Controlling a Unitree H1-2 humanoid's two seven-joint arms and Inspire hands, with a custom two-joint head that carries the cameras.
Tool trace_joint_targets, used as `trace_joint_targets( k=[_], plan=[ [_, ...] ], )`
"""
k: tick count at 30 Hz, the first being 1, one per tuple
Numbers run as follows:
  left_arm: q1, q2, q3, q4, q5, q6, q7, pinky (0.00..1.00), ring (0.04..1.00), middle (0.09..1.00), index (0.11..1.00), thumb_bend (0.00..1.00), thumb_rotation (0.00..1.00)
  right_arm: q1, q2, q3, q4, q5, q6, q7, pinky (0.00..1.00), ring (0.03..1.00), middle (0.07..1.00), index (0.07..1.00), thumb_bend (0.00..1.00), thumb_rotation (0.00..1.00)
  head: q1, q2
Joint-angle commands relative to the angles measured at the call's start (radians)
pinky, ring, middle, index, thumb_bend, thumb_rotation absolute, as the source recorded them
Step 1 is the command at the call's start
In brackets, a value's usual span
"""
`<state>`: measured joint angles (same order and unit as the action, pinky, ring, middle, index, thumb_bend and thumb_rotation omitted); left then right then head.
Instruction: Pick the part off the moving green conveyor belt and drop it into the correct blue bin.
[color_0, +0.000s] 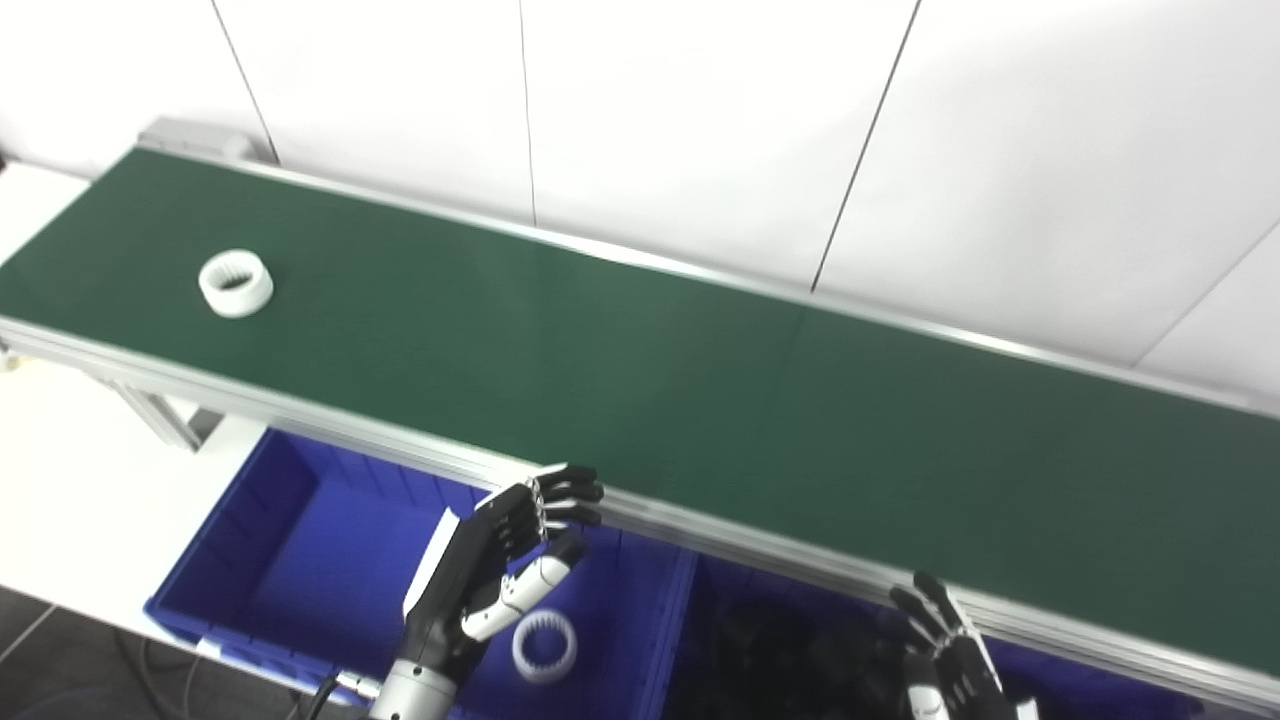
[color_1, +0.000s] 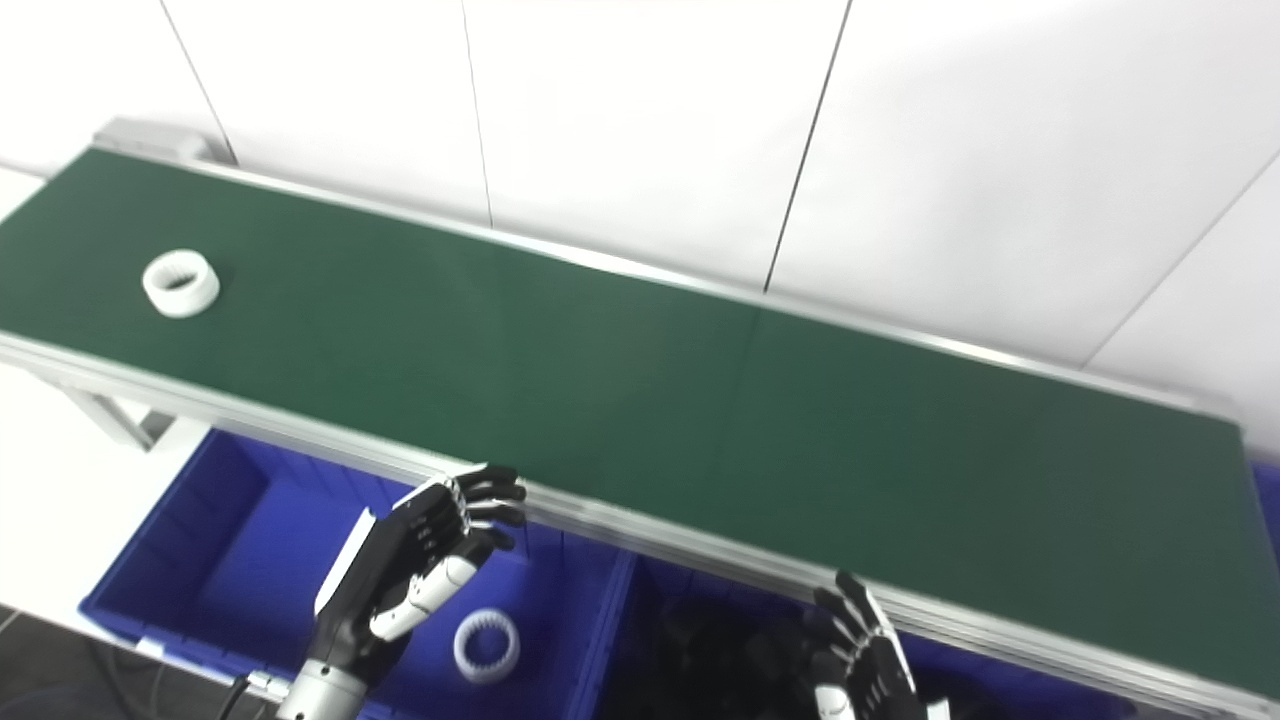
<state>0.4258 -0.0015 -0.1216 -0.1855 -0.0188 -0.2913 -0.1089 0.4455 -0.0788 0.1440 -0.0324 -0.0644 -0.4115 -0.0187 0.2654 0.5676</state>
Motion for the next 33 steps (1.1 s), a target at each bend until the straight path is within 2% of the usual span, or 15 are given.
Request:
trace_joint_targets(
  k=[1, 4, 7, 10, 13, 18, 23, 27, 29, 33],
  plan=[
    [-0.031, 0.005, 0.001, -0.058, -0.003, -0.013, 0.000, 0.53, 0.632, 0.702, 0.716, 0.70, 0.57, -0.010, 0.010, 0.005, -0.008, 0.003, -0.058, -0.008, 0.67, 0.764, 0.815, 0.868, 0.37, 0.71, -0.002, -0.002],
    [-0.090, 0.005, 0.003, -0.127, -0.012, 0.019, -0.001, 0.51, 0.617, 0.685, 0.704, 0.72, 0.54, -0.018, 0.012, 0.009, 0.004, -0.008, -0.058, -0.018, 0.67, 0.766, 0.819, 0.872, 0.34, 0.71, -0.001, -0.019],
    [-0.152, 0.000, 0.009, -0.179, -0.002, 0.042, 0.005, 0.47, 0.588, 0.664, 0.679, 0.72, 0.47, -0.027, 0.012, 0.014, 0.016, -0.008, -0.058, -0.021, 0.67, 0.767, 0.822, 0.875, 0.31, 0.69, 0.002, -0.031],
    [-0.256, -0.019, 0.025, -0.236, 0.050, 0.091, 0.026, 0.44, 0.566, 0.654, 0.674, 0.74, 0.41, -0.035, 0.012, 0.022, 0.025, -0.016, -0.058, -0.030, 0.67, 0.767, 0.824, 0.879, 0.27, 0.67, 0.002, -0.043],
    [-0.340, -0.017, 0.040, -0.265, 0.125, 0.127, 0.040, 0.46, 0.576, 0.665, 0.700, 0.74, 0.42, -0.038, 0.015, 0.029, 0.031, -0.012, -0.058, -0.036, 0.67, 0.766, 0.823, 0.880, 0.25, 0.67, -0.004, -0.051],
    [-0.427, 0.005, 0.054, -0.266, 0.210, 0.177, 0.042, 0.48, 0.609, 0.700, 0.730, 0.71, 0.38, -0.040, 0.017, 0.038, 0.033, -0.014, -0.058, -0.049, 0.66, 0.761, 0.819, 0.879, 0.25, 0.67, -0.009, -0.056],
    [-0.470, 0.043, 0.053, -0.239, 0.331, 0.222, 0.037, 0.51, 0.641, 0.729, 0.740, 0.70, 0.35, -0.040, 0.015, 0.041, 0.037, -0.005, -0.058, -0.051, 0.66, 0.762, 0.818, 0.875, 0.24, 0.67, -0.008, -0.073],
    [-0.495, 0.078, 0.035, -0.211, 0.478, 0.260, 0.040, 0.51, 0.645, 0.734, 0.745, 0.70, 0.34, -0.046, 0.009, 0.039, 0.052, 0.007, -0.058, -0.044, 0.66, 0.767, 0.822, 0.877, 0.23, 0.66, -0.005, -0.090],
    [-0.510, 0.095, 0.024, -0.188, 0.540, 0.278, 0.036, 0.51, 0.658, 0.740, 0.750, 0.71, 0.23, -0.049, 0.007, 0.039, 0.060, 0.008, -0.058, -0.044, 0.65, 0.764, 0.819, 0.873, 0.23, 0.65, -0.004, -0.097],
    [-0.545, 0.134, 0.000, -0.147, 0.622, 0.330, -0.005, 0.57, 0.715, 0.779, 0.772, 0.74, 0.17, -0.052, 0.006, 0.040, 0.070, 0.000, -0.058, -0.053, 0.65, 0.759, 0.815, 0.874, 0.21, 0.64, -0.005, -0.104]
  ],
)
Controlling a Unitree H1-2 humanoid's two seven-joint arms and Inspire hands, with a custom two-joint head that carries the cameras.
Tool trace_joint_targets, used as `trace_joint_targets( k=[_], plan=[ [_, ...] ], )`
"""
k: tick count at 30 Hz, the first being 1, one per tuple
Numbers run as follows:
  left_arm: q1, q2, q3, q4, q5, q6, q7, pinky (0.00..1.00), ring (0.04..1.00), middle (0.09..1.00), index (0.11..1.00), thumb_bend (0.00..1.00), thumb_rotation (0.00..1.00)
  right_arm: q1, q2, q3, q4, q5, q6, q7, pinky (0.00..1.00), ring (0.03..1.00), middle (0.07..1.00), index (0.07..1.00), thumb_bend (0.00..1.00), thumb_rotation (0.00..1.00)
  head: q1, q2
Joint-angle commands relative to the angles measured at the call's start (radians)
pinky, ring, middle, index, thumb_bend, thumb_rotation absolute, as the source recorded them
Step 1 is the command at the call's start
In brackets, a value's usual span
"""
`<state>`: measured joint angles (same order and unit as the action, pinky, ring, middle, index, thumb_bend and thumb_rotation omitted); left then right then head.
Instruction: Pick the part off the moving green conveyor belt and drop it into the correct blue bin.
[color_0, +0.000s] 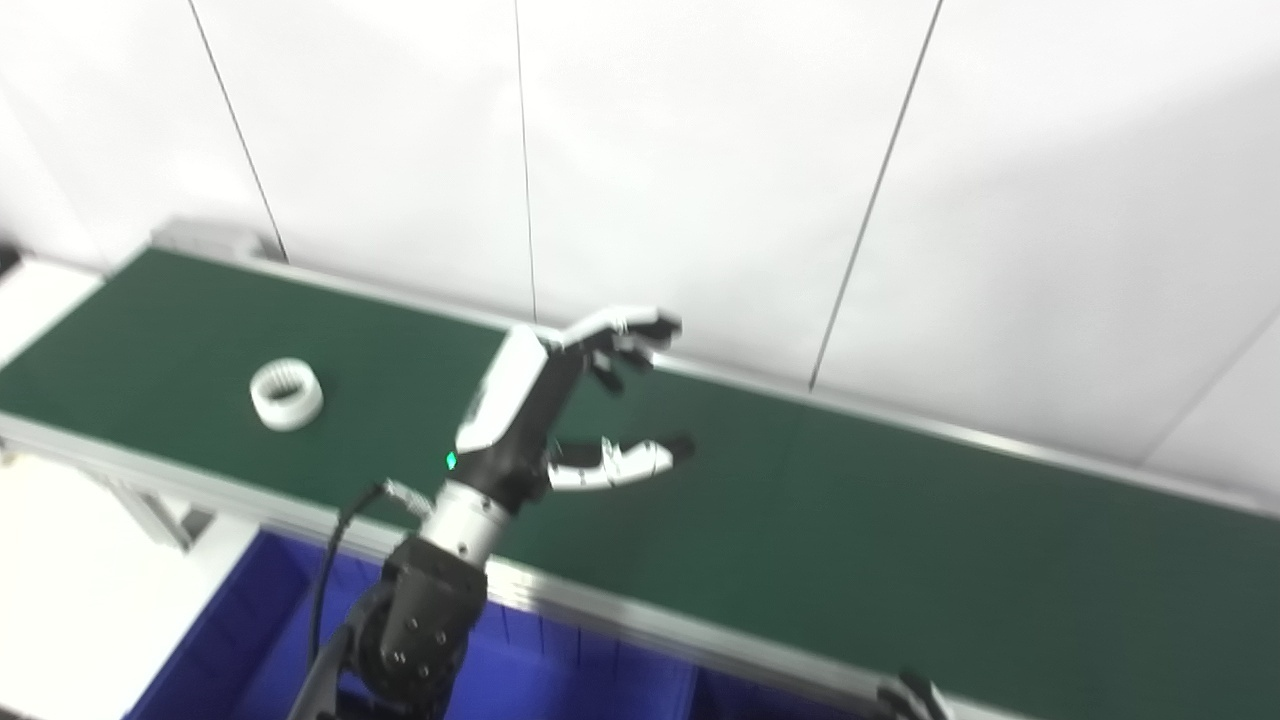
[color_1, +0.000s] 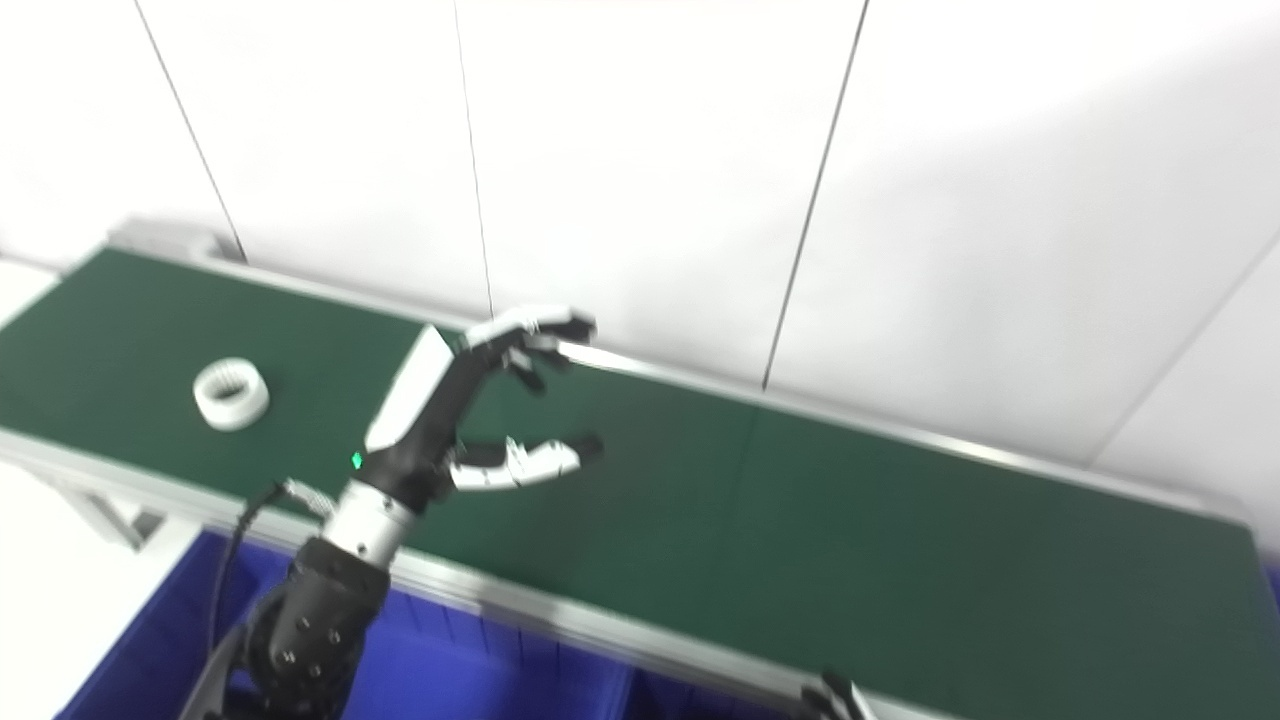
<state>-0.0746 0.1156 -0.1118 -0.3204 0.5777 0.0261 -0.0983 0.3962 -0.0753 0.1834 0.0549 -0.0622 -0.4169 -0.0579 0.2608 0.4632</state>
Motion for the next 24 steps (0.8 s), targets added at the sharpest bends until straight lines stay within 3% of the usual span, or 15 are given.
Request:
trace_joint_targets(
  k=[1, 4, 12, 24],
  plan=[
    [-0.052, 0.027, -0.015, -0.006, 0.026, 0.033, -0.037, 0.60, 0.753, 0.797, 0.778, 0.74, 0.17, -0.004, 0.002, 0.001, -0.016, -0.002, -0.053, -0.013, 0.65, 0.758, 0.815, 0.875, 0.21, 0.63, -0.002, 0.003],
    [-0.071, 0.058, -0.027, 0.006, 0.022, 0.093, -0.099, 0.63, 0.789, 0.807, 0.779, 0.76, 0.17, -0.005, 0.004, -0.001, -0.016, -0.004, -0.053, -0.017, 0.65, 0.757, 0.817, 0.876, 0.20, 0.62, -0.006, 0.004],
    [-0.100, 0.105, -0.051, 0.046, 0.060, 0.158, -0.146, 0.66, 0.793, 0.797, 0.752, 0.80, 0.16, -0.007, 0.008, -0.002, -0.011, -0.005, -0.053, -0.020, 0.63, 0.748, 0.808, 0.865, 0.22, 0.64, -0.007, 0.006],
    [-0.172, 0.170, -0.109, 0.175, 0.095, 0.196, -0.201, 0.75, 0.830, 0.819, 0.767, 0.84, 0.14, -0.013, 0.009, -0.003, -0.007, 0.008, -0.053, -0.018, 0.65, 0.754, 0.810, 0.865, 0.28, 0.65, -0.011, 0.011]
  ],
)
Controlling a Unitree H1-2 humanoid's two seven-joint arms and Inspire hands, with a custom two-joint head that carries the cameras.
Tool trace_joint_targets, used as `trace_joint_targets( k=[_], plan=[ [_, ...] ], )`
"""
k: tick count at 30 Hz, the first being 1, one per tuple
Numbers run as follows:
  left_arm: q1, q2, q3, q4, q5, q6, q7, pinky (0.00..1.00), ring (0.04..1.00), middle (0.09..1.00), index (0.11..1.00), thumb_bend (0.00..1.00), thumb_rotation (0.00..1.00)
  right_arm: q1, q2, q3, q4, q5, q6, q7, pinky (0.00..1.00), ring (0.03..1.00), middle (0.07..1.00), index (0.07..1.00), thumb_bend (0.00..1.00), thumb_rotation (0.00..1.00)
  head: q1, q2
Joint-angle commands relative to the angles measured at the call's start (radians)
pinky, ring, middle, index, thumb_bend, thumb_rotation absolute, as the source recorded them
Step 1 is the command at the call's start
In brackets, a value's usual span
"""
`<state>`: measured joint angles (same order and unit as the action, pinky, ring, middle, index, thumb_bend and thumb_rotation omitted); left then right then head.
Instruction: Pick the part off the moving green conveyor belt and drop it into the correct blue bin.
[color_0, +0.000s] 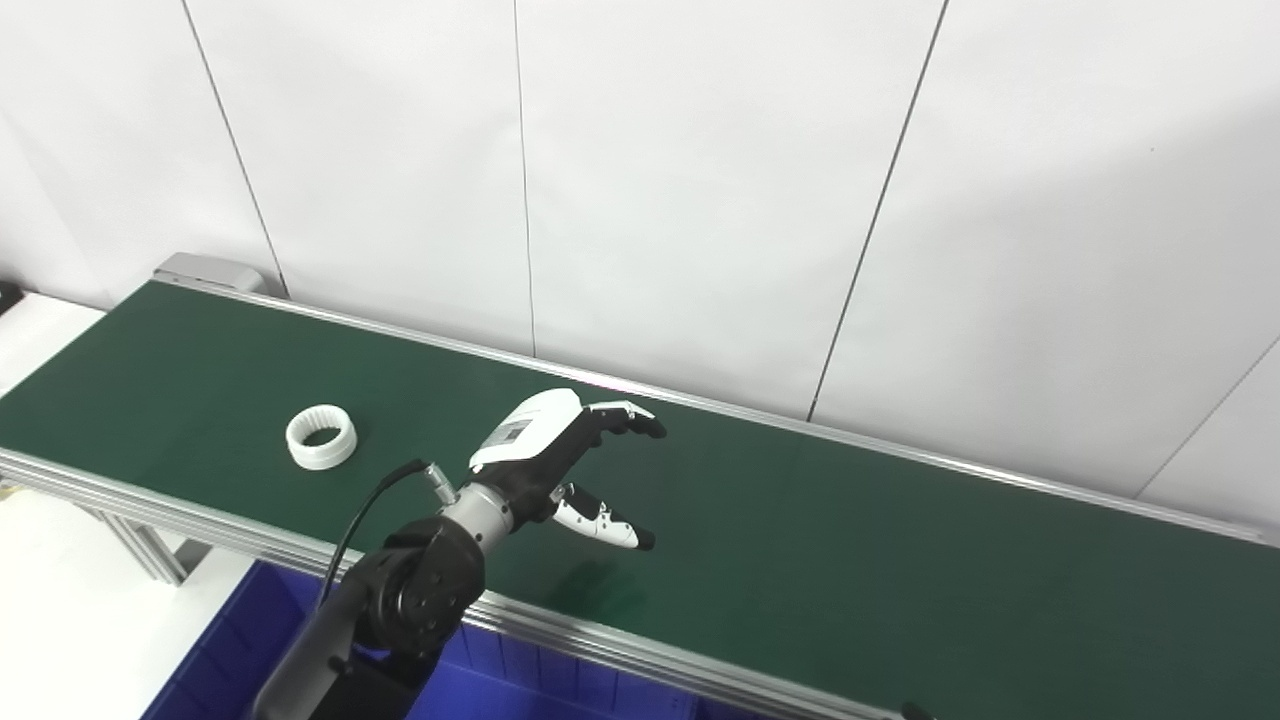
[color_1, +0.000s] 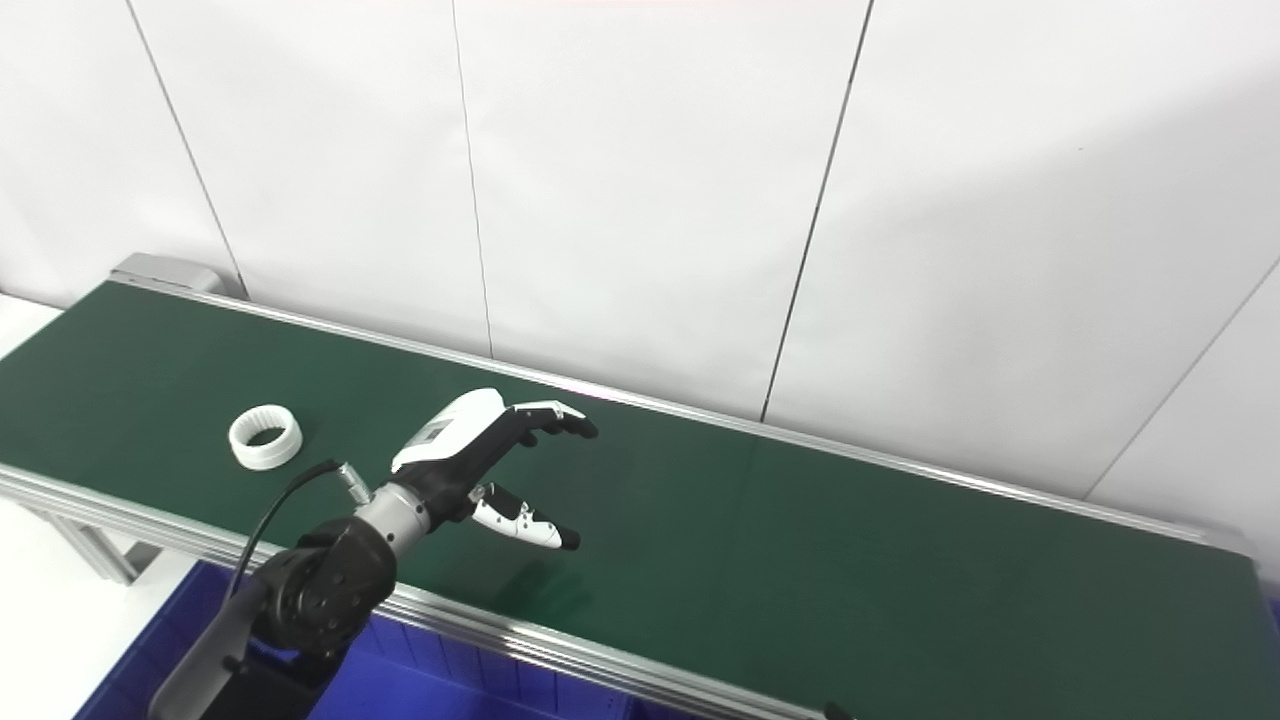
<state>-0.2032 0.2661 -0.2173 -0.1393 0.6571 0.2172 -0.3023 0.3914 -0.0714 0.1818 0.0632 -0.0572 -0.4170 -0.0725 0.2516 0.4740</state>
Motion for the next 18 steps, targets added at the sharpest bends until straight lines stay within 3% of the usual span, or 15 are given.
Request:
trace_joint_targets(
  k=[1, 8, 18],
  plan=[
    [-0.049, 0.024, -0.009, 0.009, 0.021, 0.006, 0.002, 0.76, 0.834, 0.822, 0.769, 0.85, 0.14, -0.010, 0.004, -0.002, -0.015, 0.001, -0.053, -0.003, 0.65, 0.754, 0.809, 0.864, 0.28, 0.65, -0.002, 0.000],
    [-0.078, 0.035, -0.032, 0.110, 0.029, -0.002, 0.020, 0.76, 0.838, 0.827, 0.774, 0.86, 0.08, -0.014, 0.006, -0.006, -0.013, 0.012, -0.053, 0.001, 0.64, 0.750, 0.803, 0.855, 0.30, 0.62, -0.005, -0.002],
    [-0.117, 0.046, -0.078, 0.230, 0.069, -0.006, 0.034, 0.75, 0.852, 0.842, 0.789, 0.85, 0.10, -0.014, 0.002, -0.003, -0.012, -0.002, -0.053, -0.006, 0.64, 0.747, 0.803, 0.856, 0.32, 0.66, -0.002, -0.001]
  ],
)
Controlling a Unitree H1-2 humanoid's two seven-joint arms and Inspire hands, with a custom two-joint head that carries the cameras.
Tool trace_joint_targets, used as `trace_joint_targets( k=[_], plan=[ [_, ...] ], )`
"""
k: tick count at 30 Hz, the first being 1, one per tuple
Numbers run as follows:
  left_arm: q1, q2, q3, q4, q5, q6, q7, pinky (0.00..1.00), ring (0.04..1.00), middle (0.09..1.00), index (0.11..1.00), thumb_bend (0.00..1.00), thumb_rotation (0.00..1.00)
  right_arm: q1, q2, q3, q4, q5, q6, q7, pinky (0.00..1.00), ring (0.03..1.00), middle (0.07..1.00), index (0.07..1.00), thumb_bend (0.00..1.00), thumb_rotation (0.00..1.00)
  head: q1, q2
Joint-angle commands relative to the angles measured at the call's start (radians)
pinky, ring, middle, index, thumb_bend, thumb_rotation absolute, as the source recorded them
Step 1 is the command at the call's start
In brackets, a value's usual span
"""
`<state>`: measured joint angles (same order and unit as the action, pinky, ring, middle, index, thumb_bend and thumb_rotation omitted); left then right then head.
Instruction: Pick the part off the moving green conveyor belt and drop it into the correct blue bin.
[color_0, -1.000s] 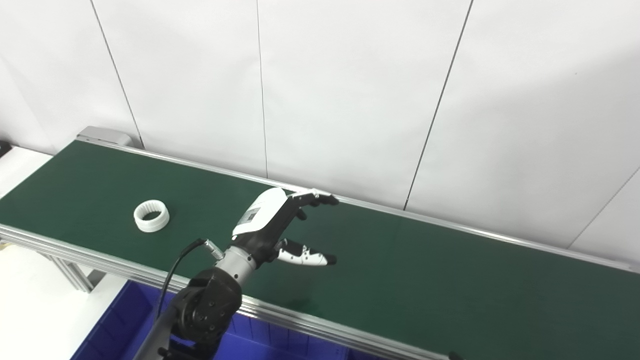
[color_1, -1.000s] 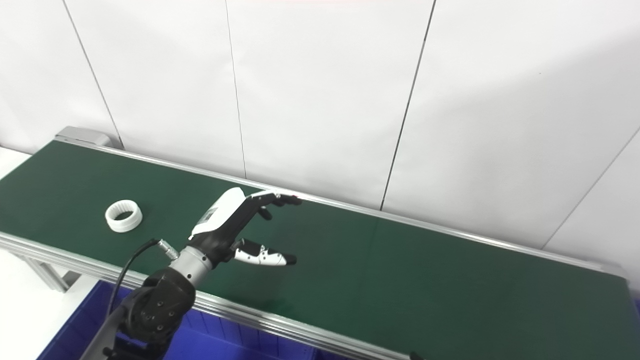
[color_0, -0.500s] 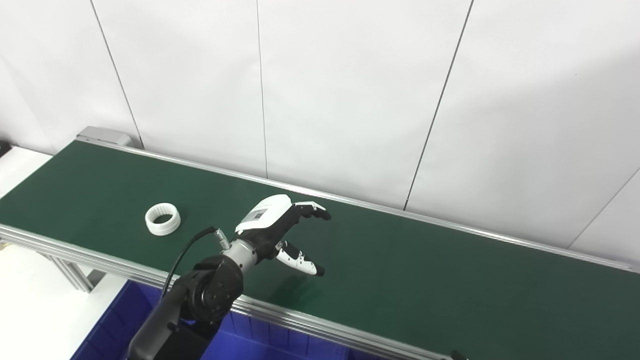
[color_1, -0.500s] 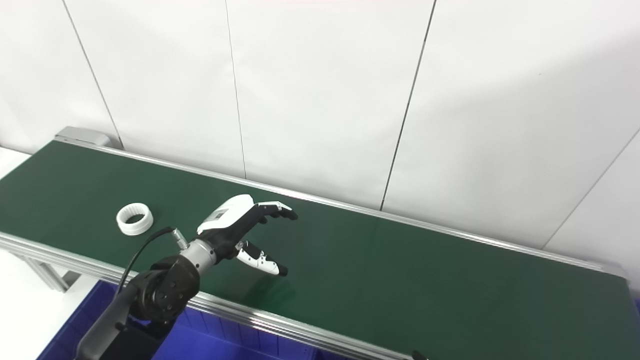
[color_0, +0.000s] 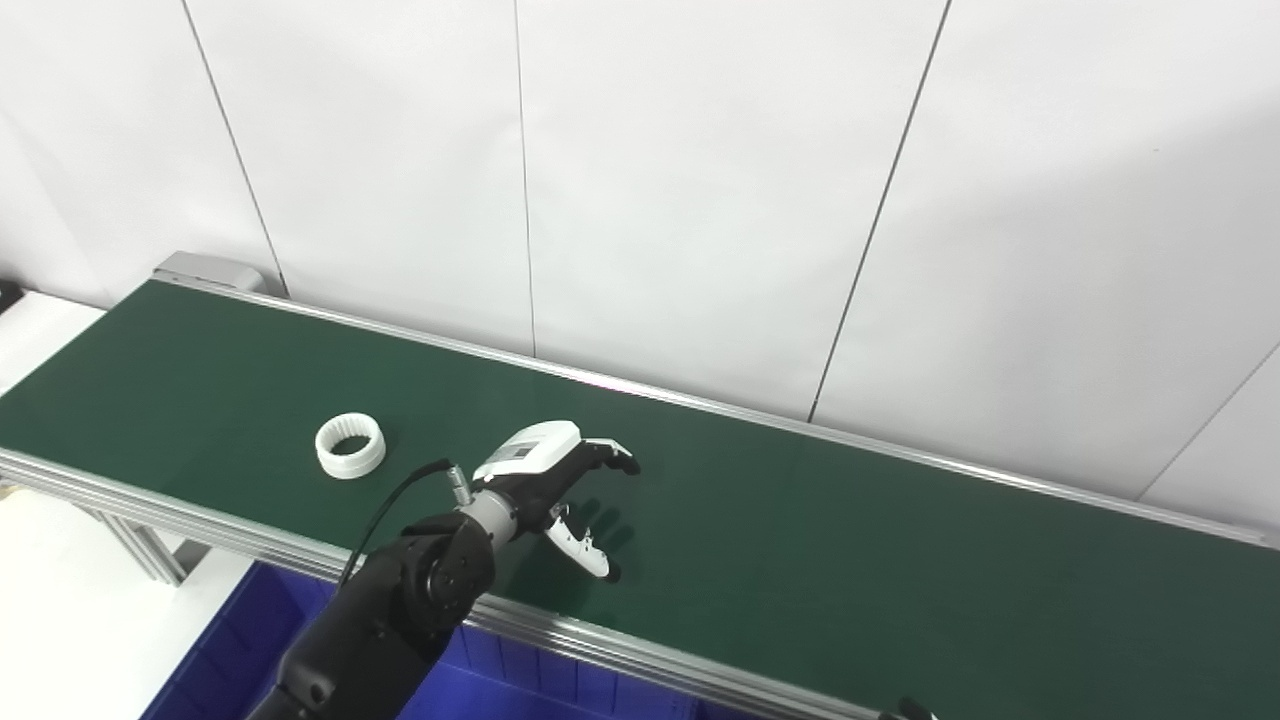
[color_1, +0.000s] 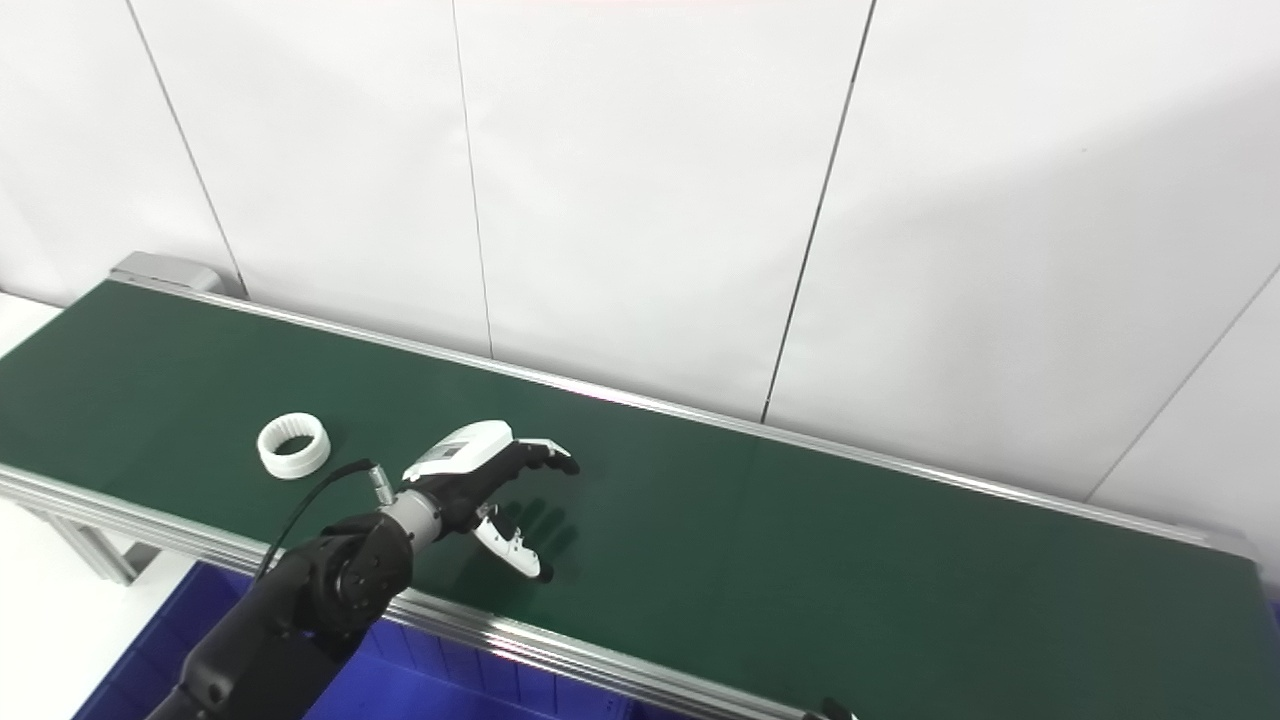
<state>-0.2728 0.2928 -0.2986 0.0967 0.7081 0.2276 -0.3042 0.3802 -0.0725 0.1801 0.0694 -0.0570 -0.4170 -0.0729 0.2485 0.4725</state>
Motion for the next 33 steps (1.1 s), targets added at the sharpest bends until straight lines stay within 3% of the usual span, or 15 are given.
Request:
trace_joint_targets(
  k=[1, 15, 33],
  plan=[
    [-0.052, 0.022, -0.002, 0.009, 0.020, -0.020, 0.040, 0.75, 0.854, 0.844, 0.791, 0.85, 0.11, -0.002, 0.003, -0.002, -0.019, -0.001, -0.053, -0.005, 0.64, 0.749, 0.804, 0.857, 0.31, 0.66, 0.002, 0.001],
    [-0.113, 0.037, -0.039, 0.101, 0.028, -0.020, 0.028, 0.78, 0.875, 0.858, 0.786, 0.84, 0.15, 0.014, -0.006, -0.007, -0.028, 0.006, -0.053, 0.003, 0.65, 0.752, 0.808, 0.864, 0.30, 0.66, 0.009, 0.006],
    [-0.132, 0.079, -0.035, 0.051, 0.023, 0.025, -0.017, 0.79, 0.852, 0.852, 0.788, 0.86, 0.05, 0.017, -0.006, -0.006, -0.029, 0.007, -0.053, 0.003, 0.65, 0.753, 0.808, 0.873, 0.29, 0.66, 0.017, 0.008]
  ],
)
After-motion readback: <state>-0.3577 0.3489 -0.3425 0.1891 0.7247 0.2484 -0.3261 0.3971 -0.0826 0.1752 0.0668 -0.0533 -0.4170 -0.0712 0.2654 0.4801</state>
